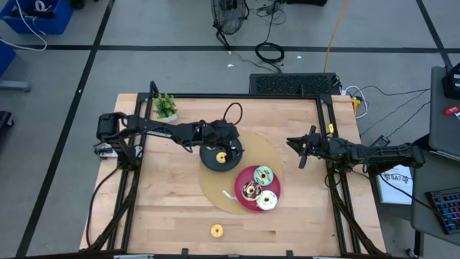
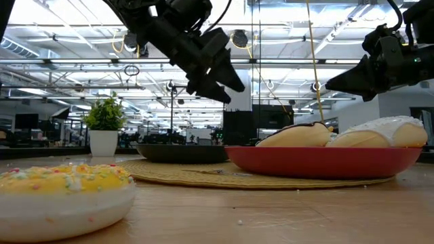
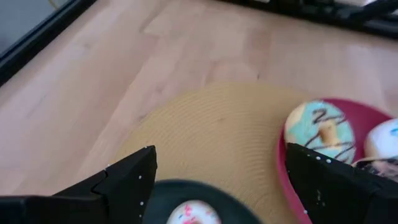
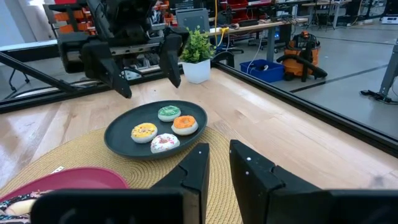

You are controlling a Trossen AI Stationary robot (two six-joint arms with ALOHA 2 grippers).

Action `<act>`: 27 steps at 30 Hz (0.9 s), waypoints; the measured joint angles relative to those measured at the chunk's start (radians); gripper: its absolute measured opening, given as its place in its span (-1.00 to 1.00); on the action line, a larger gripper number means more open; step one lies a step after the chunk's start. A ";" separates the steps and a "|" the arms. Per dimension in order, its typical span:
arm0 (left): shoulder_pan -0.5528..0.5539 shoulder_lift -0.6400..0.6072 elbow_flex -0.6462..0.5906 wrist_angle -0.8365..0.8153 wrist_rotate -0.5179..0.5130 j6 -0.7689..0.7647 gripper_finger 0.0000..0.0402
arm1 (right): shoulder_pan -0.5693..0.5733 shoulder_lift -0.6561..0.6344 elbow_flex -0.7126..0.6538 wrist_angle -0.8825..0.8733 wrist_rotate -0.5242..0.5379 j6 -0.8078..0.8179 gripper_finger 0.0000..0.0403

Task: Pick & Place donuts
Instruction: Put the small yellow doughnut on the blue plate

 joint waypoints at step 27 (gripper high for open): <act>-0.202 0.001 0.000 0.437 0.196 0.296 0.75 | 0.000 0.000 0.000 0.000 0.000 0.000 -0.73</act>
